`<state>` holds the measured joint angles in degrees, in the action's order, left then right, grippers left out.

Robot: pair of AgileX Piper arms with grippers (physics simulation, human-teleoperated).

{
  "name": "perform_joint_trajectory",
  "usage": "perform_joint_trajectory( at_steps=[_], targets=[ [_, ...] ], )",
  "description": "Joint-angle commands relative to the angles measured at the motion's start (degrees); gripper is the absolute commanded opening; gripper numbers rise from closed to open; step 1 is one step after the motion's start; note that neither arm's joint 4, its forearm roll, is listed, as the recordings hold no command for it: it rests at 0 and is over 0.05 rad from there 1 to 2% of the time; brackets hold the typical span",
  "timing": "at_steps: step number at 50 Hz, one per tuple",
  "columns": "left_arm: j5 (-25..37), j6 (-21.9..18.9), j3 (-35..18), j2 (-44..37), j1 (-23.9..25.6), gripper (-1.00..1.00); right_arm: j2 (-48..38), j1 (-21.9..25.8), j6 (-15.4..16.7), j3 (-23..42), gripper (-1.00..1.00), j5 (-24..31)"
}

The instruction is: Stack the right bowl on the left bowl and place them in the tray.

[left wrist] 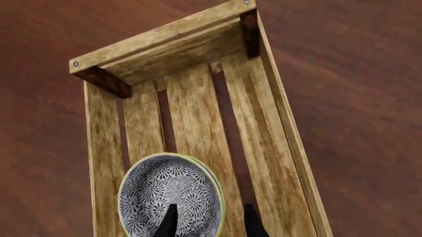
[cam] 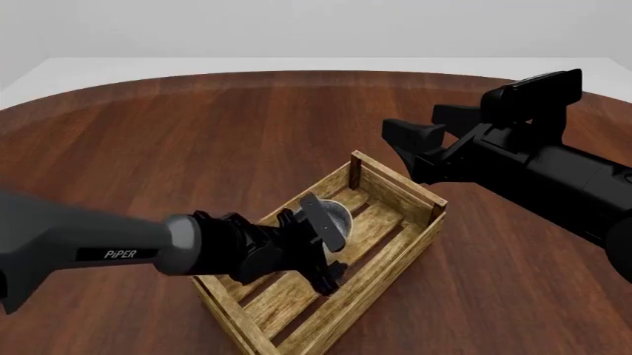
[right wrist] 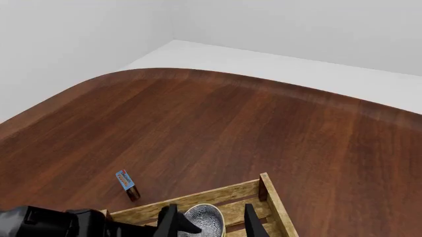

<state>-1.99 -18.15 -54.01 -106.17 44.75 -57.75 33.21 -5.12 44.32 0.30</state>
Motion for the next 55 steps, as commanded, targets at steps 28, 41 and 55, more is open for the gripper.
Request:
perform_joint_trajectory(
  at_steps=[28,41,55],
  targets=[
    [4.99,4.92,5.3,23.79,-4.83,1.0,-0.01,0.07,0.03,0.0,1.0,0.03],
    [3.42,8.75,8.4,32.02,-11.88,1.0,-0.03,0.06,0.03,0.01,1.0,0.04],
    [-2.74,13.99,18.11,50.27,-20.4,1.0,0.0,0.06,0.06,0.0,1.0,0.02]
  ],
)
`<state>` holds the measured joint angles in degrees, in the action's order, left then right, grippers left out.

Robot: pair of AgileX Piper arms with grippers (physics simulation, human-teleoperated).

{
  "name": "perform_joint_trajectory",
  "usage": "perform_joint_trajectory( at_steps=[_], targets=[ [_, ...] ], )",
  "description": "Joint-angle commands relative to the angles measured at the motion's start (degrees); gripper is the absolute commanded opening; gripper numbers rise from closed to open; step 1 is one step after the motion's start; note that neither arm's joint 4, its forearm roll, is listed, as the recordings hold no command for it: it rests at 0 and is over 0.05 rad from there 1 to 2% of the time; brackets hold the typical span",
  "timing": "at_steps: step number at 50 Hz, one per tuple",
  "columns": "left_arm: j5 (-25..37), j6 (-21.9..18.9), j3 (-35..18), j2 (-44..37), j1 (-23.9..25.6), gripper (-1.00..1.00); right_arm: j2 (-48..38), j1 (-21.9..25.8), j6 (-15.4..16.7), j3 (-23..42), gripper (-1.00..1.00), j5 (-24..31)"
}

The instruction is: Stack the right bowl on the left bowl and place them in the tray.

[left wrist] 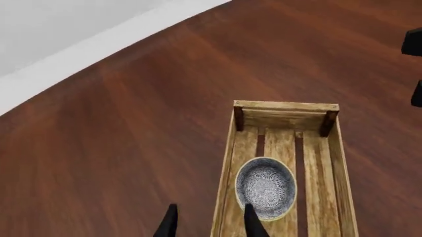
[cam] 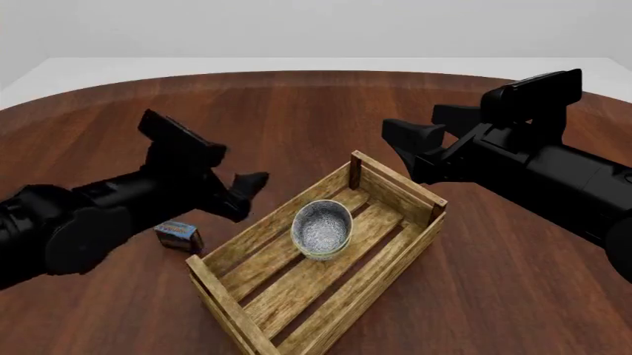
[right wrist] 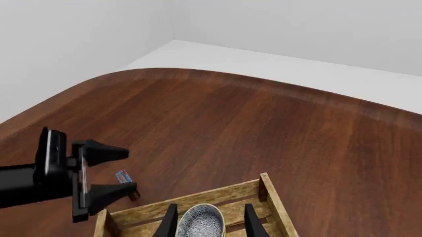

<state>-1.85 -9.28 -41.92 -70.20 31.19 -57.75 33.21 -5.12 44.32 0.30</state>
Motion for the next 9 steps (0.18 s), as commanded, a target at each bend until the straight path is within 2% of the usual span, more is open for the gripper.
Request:
perform_joint_trajectory(
  at_steps=[1,6,8,9],
  targets=[
    [-2.68,5.12,6.32,15.44,-7.19,1.0,0.01,0.07,0.05,-0.01,1.0,0.01],
    [-2.11,6.35,8.86,22.45,-9.97,1.0,-0.01,0.06,0.03,0.0,1.0,0.02],
    [-2.69,6.55,10.5,26.87,-15.18,1.0,-0.01,0.05,0.06,0.0,1.0,0.02],
    [-2.54,6.85,10.93,27.98,-15.53,1.0,0.0,0.06,0.04,0.0,1.0,0.02]
  ],
)
